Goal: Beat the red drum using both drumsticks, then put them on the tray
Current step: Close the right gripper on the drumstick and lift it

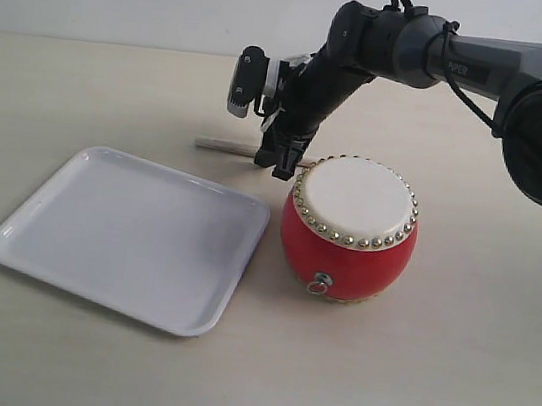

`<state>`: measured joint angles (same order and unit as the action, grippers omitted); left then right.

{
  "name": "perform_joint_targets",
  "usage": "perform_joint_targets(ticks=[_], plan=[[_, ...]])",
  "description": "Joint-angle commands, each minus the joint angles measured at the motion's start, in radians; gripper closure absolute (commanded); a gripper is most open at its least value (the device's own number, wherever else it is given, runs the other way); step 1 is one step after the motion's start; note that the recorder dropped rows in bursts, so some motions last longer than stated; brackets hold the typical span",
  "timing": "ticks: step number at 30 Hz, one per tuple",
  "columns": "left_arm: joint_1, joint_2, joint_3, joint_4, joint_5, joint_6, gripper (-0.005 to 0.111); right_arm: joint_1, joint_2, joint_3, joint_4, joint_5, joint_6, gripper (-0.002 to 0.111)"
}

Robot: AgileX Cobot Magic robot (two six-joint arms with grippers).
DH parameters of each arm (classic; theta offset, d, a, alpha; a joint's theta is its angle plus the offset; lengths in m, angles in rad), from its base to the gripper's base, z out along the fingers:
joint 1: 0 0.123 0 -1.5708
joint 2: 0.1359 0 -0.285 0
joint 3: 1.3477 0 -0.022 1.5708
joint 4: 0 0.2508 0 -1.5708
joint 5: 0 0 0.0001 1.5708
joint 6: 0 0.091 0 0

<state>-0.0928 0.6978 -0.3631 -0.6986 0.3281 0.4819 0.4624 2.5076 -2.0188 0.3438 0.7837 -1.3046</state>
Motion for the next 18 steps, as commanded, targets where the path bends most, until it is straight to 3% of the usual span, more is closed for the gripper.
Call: perform_joint_targets(ticks=[1, 18], plan=[[-0.002, 0.002, 0.003, 0.003, -0.024, -0.004, 0.107, -0.004, 0.009, -0.001, -0.014, 0.045, -0.002, 0.061], [-0.002, 0.002, 0.003, 0.003, -0.040, -0.004, 0.107, -0.004, 0.009, -0.001, -0.015, 0.071, 0.050, 0.105]])
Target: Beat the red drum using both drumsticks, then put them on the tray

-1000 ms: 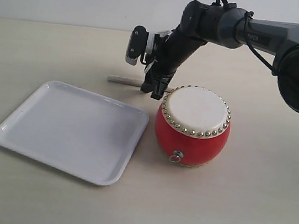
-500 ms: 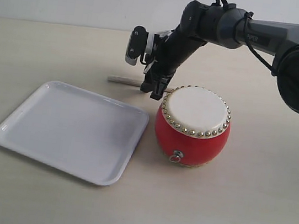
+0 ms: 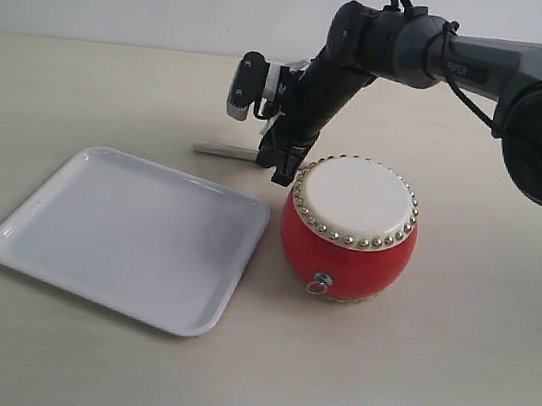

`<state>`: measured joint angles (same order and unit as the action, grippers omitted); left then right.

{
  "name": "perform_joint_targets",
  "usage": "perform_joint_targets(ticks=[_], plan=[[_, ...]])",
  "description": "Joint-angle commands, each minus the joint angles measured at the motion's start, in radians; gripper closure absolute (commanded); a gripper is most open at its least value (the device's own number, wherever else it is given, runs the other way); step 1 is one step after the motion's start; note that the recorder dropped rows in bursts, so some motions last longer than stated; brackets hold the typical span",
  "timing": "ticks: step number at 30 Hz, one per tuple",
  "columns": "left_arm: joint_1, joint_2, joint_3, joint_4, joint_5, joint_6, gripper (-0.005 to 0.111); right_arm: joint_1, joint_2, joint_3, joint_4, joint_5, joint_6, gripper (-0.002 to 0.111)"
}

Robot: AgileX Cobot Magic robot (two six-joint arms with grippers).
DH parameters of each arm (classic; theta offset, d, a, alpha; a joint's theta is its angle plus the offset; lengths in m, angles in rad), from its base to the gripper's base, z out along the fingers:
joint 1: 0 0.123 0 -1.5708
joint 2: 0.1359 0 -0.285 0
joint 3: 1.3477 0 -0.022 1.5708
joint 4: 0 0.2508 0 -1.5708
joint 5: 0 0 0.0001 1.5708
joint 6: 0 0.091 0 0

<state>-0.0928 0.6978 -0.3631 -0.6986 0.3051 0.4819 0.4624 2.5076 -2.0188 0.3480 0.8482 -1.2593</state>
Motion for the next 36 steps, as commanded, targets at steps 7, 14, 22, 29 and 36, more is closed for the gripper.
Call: perform_joint_targets(ticks=[7, 14, 22, 29, 36], plan=[[-0.002, 0.002, 0.003, 0.003, -0.017, -0.004, 0.107, -0.004, 0.003, -0.001, -0.019, -0.011, 0.005, 0.108], [-0.002, 0.002, 0.003, 0.003, -0.022, -0.004, 0.107, -0.004, -0.036, -0.001, -0.037, -0.067, 0.005, 0.108], [-0.002, 0.025, 0.003, 0.003, -0.038, -0.004, 0.107, -0.011, -0.106, -0.001, -0.133, -0.078, 0.088, 0.108], [-0.013, 0.025, 0.003, 0.004, -0.054, -0.004, 0.107, -0.020, -0.210, -0.001, -0.279, -0.056, 0.200, 0.108], [-0.048, 0.025, 0.003, 0.004, -0.068, 0.007, 0.107, -0.045, -0.352, 0.024, -0.385, 0.016, 0.276, 0.108]])
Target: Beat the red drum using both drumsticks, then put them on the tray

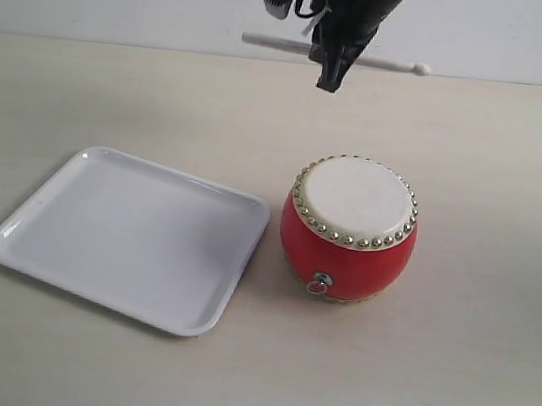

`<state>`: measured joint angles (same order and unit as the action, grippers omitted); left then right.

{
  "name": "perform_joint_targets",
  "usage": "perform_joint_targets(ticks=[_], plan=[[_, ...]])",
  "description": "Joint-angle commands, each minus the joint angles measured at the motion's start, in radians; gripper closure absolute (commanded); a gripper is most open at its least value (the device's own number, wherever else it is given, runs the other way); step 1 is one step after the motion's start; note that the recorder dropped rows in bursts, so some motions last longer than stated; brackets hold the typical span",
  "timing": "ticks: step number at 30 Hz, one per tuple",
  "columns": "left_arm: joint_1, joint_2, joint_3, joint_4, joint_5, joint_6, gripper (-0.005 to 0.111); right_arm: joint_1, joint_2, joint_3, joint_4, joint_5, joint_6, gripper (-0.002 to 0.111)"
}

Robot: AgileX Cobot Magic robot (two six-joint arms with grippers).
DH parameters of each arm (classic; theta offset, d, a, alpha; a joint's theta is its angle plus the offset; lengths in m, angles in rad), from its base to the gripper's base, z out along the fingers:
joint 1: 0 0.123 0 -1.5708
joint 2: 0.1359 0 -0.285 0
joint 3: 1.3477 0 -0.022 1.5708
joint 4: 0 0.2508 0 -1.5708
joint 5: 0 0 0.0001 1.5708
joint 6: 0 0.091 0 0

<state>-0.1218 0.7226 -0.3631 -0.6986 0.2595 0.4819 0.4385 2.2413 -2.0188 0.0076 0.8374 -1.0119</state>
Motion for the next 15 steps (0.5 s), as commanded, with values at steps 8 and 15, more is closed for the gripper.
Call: perform_joint_targets(ticks=[8, 15], plan=[[-0.078, 0.000, 0.003, 0.004, -0.038, 0.007, 0.107, -0.037, -0.291, 0.221, -0.071, 0.036, -0.010, 0.108], [-0.093, 0.000, 0.003, 0.004, -0.044, 0.007, 0.107, -0.031, -0.470, 0.475, -0.079, 0.072, -0.109, 0.108]])
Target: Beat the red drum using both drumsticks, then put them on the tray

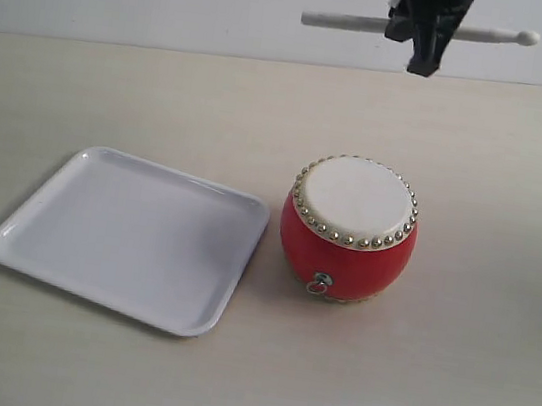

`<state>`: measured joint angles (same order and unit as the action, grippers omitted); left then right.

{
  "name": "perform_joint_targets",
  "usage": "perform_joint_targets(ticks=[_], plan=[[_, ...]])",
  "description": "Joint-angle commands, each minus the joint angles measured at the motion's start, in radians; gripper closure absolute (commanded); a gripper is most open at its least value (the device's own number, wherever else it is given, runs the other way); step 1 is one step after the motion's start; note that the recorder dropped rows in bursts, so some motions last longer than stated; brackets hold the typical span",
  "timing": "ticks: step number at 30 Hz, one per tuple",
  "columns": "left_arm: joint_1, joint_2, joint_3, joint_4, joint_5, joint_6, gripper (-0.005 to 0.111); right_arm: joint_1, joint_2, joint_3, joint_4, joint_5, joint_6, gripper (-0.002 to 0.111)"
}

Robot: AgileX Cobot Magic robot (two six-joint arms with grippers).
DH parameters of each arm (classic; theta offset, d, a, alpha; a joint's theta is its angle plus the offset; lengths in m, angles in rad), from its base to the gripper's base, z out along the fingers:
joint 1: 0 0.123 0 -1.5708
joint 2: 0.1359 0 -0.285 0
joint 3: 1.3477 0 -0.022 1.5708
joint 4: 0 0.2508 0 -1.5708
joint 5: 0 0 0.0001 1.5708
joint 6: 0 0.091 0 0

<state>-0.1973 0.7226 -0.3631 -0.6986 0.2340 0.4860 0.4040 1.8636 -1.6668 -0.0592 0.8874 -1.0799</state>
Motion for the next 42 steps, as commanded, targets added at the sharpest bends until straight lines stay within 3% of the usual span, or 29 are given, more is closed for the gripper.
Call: perform_joint_targets(ticks=[1, 8, 14, 21, 31, 42], plan=[[-0.029, 0.000, 0.003, 0.004, -0.024, 0.003, 0.107, 0.003, -0.123, 0.164, -0.024, 0.030, -0.043, 0.108], [-0.072, 0.000, 0.003, 0.004, -0.035, 0.003, 0.107, 0.003, -0.374, 0.517, -0.133, 0.026, -0.175, 0.108], [-0.072, 0.000, 0.003, 0.004, -0.036, 0.006, 0.107, 0.003, -0.382, 0.735, -0.150, 0.013, -0.372, 0.108], [-0.072, 0.000, 0.003, 0.009, -0.045, 0.008, 0.107, 0.003, -0.380, 0.754, -0.068, -0.007, -0.475, 0.108], [-0.072, 0.000, 0.003, 0.009, -0.048, 0.009, 0.107, 0.003, -0.340, 0.885, -0.112, 0.023, -0.549, 0.108], [-0.072, 0.000, 0.003, 0.009, -0.054, 0.010, 0.107, 0.003, -0.335, 0.958, -0.066, -0.104, -0.646, 0.108]])
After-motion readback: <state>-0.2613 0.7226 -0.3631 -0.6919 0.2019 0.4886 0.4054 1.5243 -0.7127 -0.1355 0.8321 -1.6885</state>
